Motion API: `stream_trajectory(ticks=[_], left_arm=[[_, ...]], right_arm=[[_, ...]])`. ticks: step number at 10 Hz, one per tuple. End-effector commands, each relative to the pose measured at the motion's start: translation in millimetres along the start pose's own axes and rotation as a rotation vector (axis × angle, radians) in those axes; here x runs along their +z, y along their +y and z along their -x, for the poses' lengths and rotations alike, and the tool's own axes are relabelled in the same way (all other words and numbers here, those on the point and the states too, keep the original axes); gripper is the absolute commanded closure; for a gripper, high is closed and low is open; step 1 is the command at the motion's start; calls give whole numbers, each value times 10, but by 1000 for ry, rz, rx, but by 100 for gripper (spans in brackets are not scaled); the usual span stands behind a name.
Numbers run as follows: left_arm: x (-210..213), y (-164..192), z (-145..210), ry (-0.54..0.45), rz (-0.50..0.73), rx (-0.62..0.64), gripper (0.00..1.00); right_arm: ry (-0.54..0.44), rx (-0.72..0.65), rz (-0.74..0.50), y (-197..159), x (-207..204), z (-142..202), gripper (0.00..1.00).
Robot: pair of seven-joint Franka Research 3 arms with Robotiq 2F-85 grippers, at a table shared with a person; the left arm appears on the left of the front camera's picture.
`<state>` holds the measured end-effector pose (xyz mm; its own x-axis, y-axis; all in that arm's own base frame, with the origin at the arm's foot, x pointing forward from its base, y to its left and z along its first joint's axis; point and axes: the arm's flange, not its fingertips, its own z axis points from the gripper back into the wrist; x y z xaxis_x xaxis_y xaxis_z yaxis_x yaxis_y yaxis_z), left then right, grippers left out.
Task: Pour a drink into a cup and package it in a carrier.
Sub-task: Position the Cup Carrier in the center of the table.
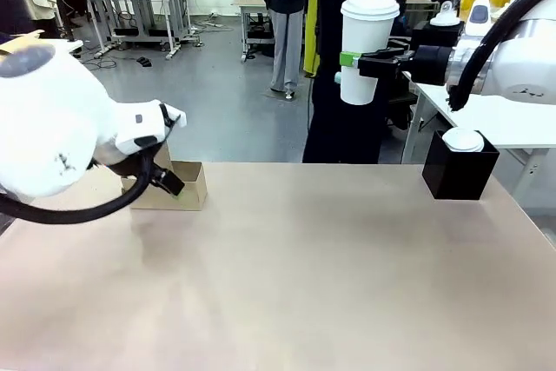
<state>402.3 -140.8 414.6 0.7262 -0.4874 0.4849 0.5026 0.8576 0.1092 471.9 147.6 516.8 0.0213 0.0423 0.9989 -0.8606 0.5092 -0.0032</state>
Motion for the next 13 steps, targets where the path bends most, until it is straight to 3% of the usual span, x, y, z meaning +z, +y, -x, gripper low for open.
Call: stream_trajectory(ticks=[1, 5, 9, 13], left_arm=[[486, 33, -166, 31, 18, 68, 0], [1033, 435, -703, 111, -30, 195, 0], [864, 798, -1218, 204, -35, 298, 0], [483, 958, -1467, 250, -91, 381, 0]], right_arm=[[-1, 14, 6, 17, -4, -39, 19], [-1, 14, 6, 17, -4, -39, 19], [-1, 14, 6, 17, -4, -39, 19], [-1, 14, 6, 17, -4, -39, 19]])
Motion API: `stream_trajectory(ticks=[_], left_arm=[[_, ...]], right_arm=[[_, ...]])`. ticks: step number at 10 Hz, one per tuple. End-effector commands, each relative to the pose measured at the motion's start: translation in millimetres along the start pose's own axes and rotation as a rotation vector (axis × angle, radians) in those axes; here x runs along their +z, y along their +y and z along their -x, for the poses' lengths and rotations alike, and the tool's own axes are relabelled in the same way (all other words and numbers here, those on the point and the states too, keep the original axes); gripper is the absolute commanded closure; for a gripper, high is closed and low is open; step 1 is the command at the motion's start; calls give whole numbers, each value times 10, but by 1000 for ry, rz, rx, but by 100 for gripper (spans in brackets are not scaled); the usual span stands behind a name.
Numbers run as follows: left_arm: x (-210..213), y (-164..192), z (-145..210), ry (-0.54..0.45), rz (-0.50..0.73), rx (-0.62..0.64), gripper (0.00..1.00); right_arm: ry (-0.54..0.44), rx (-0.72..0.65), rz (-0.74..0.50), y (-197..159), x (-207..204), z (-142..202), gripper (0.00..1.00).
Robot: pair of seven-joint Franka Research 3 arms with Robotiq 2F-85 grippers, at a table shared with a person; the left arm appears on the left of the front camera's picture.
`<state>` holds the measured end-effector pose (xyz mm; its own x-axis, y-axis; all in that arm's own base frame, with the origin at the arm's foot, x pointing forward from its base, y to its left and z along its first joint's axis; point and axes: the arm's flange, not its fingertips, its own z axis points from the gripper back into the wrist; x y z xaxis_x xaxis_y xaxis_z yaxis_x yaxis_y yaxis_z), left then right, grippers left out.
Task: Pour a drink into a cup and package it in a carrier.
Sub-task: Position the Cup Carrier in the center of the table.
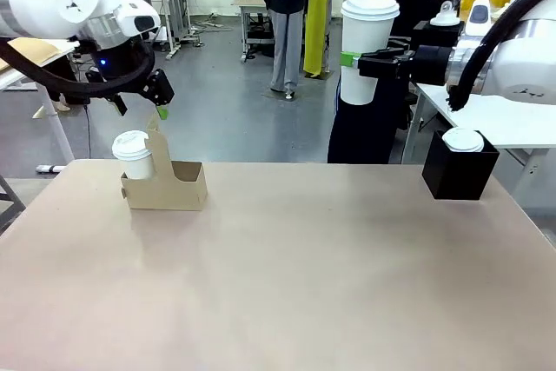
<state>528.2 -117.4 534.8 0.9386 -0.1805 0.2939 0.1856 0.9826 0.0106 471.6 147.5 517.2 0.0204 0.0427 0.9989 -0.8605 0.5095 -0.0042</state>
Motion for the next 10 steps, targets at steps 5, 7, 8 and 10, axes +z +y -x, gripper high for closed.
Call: stream_trajectory(ticks=[5, 7, 8, 10], left_arm=[[-340, 26, -201, 14, -66, 78, 0], [-359, 44, -214, -8, -63, 92, 59], [-358, 45, -217, -11, -55, 84, 79], [-383, 52, -233, 2, -40, 81, 100]], right_arm=[[-1, 13, 6, 15, -7, -36, 19], [-1, 13, 6, 15, -7, -36, 19], [-1, 13, 6, 15, -7, -36, 19], [-1, 13, 6, 15, -7, -36, 19]])
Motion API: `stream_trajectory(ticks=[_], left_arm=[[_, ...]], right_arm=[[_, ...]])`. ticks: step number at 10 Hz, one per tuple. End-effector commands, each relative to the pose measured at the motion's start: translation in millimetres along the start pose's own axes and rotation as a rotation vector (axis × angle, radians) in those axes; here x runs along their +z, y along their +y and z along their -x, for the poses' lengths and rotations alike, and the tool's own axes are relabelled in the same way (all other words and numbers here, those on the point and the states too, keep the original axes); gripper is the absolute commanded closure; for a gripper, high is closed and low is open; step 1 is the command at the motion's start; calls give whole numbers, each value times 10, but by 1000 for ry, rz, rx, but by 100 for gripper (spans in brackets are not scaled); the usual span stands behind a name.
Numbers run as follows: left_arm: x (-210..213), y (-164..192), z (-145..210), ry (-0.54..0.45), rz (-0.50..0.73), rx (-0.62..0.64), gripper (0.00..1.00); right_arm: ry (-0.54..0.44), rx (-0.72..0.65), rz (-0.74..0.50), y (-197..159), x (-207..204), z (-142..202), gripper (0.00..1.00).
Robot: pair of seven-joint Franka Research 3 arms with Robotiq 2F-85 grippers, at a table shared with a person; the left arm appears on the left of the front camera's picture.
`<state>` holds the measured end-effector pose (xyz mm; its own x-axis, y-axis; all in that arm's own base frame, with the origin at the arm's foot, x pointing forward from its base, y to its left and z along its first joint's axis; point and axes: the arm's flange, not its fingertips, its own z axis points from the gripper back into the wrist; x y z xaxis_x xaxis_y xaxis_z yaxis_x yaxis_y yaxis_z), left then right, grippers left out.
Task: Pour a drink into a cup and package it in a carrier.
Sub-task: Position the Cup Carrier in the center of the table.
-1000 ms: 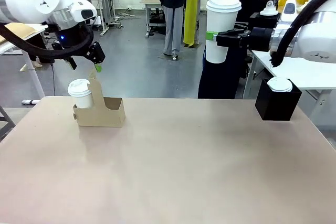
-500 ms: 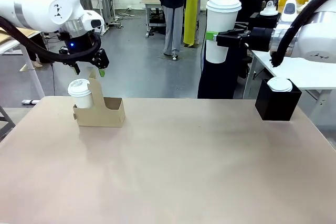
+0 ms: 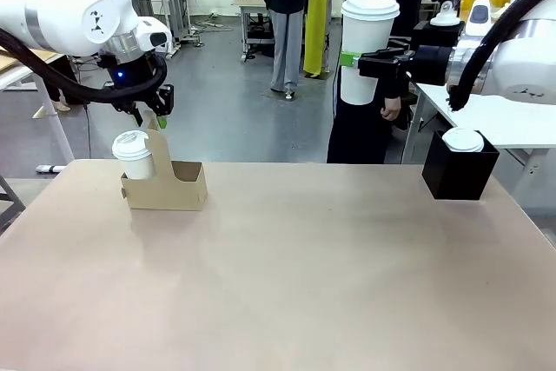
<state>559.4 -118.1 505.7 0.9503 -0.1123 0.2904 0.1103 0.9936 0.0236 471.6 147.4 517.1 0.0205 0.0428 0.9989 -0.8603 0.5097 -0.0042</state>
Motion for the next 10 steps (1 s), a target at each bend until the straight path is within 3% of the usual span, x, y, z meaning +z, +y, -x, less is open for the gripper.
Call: stream_trajectory(ticks=[1, 2, 10], left_arm=[[-31, 7, -31, 5, 0, 12, 100], [-51, 10, -36, 16, 3, 12, 97], [-98, -7, 0, 21, 6, 4, 100]], right_arm=[[-1, 13, 6, 16, -8, -36, 19], [-1, 13, 6, 16, -8, -36, 19], [-1, 13, 6, 16, -8, -36, 19]])
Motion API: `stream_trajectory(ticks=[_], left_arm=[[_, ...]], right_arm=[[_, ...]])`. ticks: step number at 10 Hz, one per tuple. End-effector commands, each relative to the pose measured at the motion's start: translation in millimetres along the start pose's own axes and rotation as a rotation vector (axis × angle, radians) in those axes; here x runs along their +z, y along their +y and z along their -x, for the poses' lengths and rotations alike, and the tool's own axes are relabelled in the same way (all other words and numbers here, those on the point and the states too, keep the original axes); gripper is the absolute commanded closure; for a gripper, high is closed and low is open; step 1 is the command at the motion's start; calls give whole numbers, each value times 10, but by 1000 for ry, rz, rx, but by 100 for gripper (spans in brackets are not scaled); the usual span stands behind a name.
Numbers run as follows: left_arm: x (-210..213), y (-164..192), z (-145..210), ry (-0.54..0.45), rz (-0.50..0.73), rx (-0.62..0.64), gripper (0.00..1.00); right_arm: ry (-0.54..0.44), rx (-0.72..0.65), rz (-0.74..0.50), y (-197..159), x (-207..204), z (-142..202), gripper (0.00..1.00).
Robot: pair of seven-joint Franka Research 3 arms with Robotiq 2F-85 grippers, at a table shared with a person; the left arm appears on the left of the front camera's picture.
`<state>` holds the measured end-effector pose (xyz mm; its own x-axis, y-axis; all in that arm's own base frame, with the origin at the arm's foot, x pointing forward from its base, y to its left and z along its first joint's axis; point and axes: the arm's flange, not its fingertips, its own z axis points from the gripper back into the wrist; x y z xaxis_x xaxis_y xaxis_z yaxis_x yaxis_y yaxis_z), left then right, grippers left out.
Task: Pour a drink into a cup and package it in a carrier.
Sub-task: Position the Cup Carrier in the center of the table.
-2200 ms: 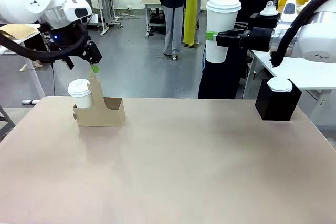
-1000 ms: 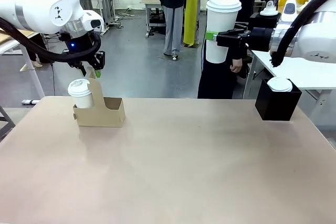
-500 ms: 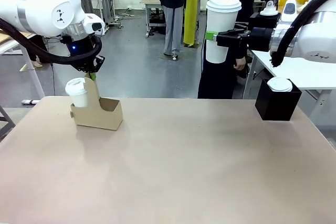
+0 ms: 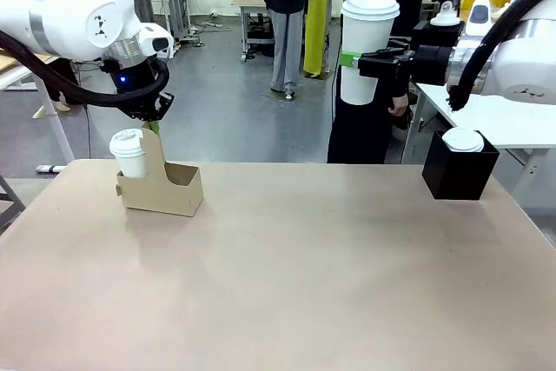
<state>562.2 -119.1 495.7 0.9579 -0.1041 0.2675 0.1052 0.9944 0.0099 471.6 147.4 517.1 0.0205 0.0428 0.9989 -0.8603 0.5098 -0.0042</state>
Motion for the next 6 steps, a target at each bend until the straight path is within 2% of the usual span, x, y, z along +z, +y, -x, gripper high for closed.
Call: stream_trajectory(ticks=[1, 2, 3, 6], left_arm=[[5, 3, -1, -3, -6, -5, 100], [0, 0, 0, 0, 0, 0, 98], [196, -56, 113, -24, -3, 40, 98], [687, -521, 341, -71, -25, 87, 98]], right_arm=[[-1, 13, 6, 16, -8, -36, 19], [-1, 13, 6, 16, -8, -36, 19], [-1, 13, 6, 16, -8, -36, 19], [-1, 13, 6, 16, -8, -36, 19]])
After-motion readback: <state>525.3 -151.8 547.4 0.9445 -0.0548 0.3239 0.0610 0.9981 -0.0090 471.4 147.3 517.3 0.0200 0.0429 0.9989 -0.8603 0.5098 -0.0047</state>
